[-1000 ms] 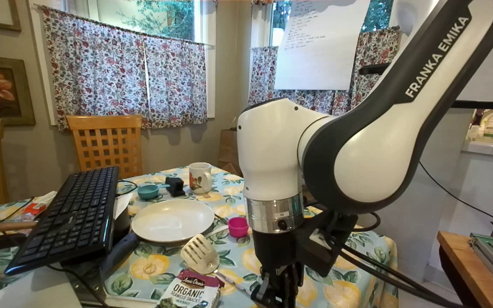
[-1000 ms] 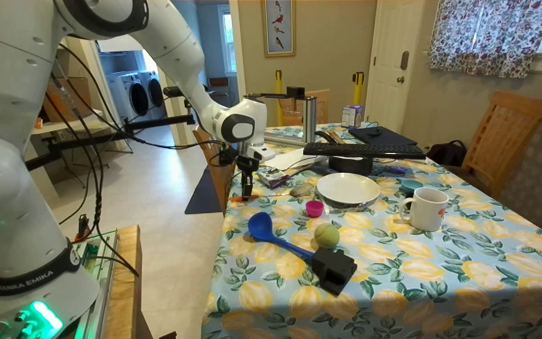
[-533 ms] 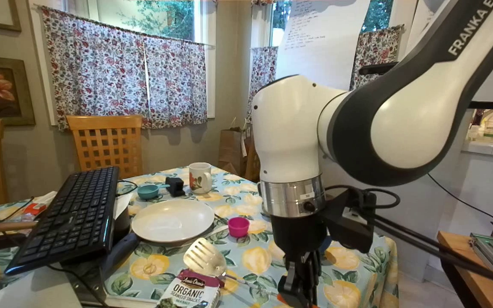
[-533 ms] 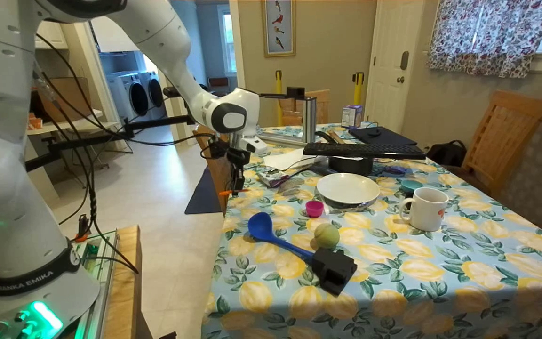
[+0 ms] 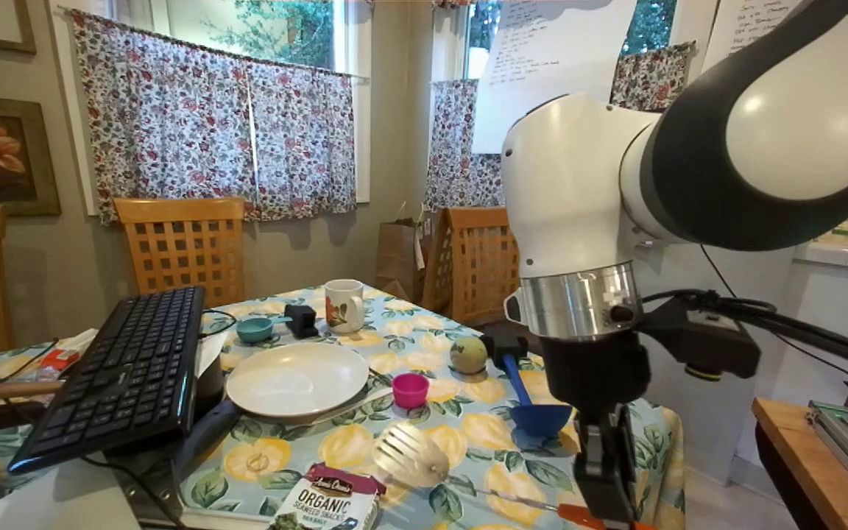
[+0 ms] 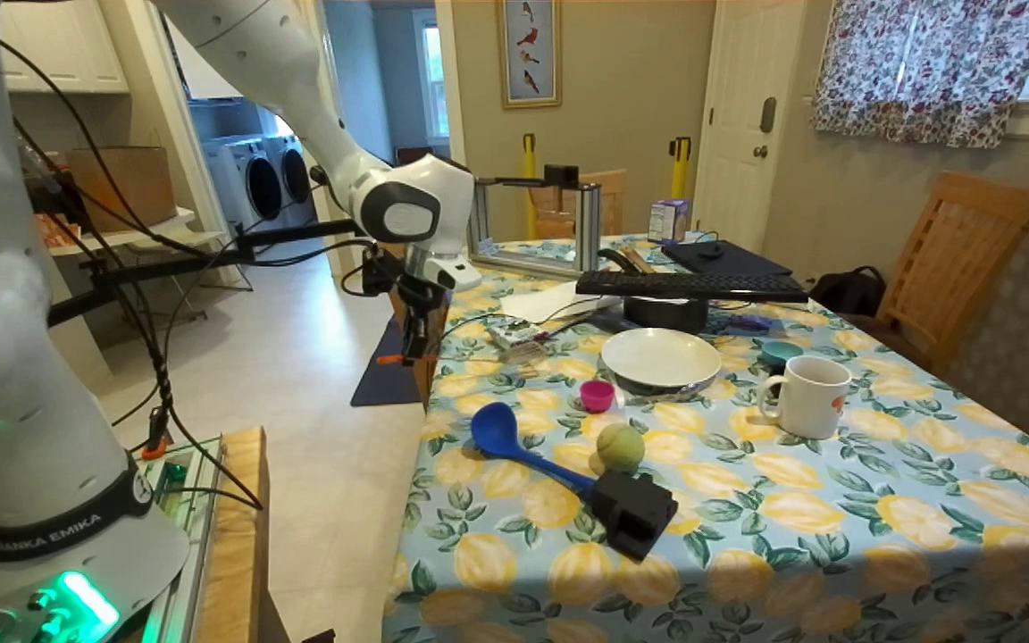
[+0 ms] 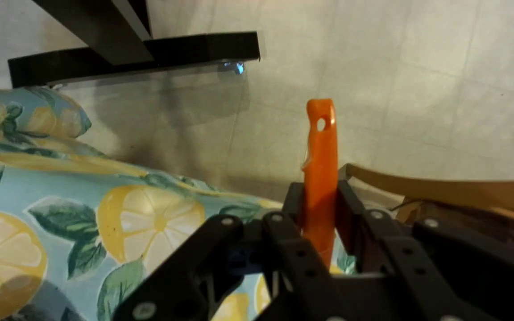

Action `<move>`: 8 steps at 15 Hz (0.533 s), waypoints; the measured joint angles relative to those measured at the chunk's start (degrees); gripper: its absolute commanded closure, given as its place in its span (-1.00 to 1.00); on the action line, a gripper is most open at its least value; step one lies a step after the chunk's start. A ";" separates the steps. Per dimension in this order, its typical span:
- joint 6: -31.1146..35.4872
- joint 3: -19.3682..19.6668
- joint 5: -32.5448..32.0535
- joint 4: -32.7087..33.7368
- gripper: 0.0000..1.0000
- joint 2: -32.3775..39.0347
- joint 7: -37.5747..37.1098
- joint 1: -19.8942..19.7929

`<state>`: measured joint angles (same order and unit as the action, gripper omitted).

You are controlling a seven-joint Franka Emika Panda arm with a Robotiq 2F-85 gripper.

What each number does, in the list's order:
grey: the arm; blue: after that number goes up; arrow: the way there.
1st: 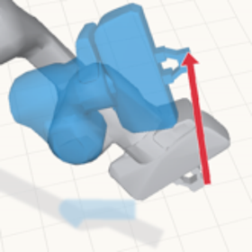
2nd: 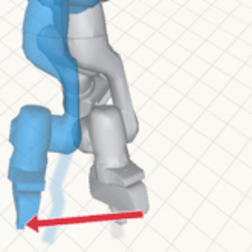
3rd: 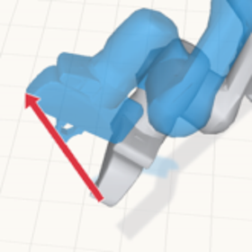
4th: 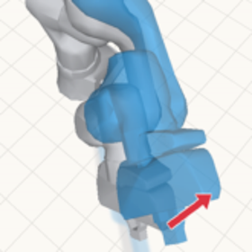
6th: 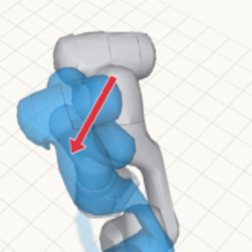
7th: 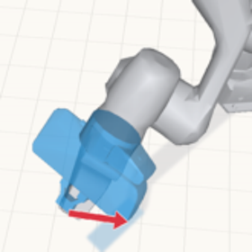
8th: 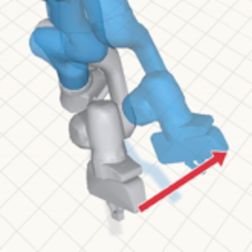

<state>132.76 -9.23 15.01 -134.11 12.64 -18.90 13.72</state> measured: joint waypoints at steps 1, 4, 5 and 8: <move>-1.81 -0.78 1.99 -1.04 0.89 -0.95 2.08 -0.38; -7.18 -2.11 5.61 -3.69 0.89 -3.80 4.44 -0.64; -8.62 -2.36 6.39 -4.49 0.89 -4.77 4.69 -0.64; -12.08 -2.64 7.95 -6.07 0.57 -7.19 5.76 -0.66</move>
<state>120.69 -11.87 22.96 -140.18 5.46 -13.14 13.06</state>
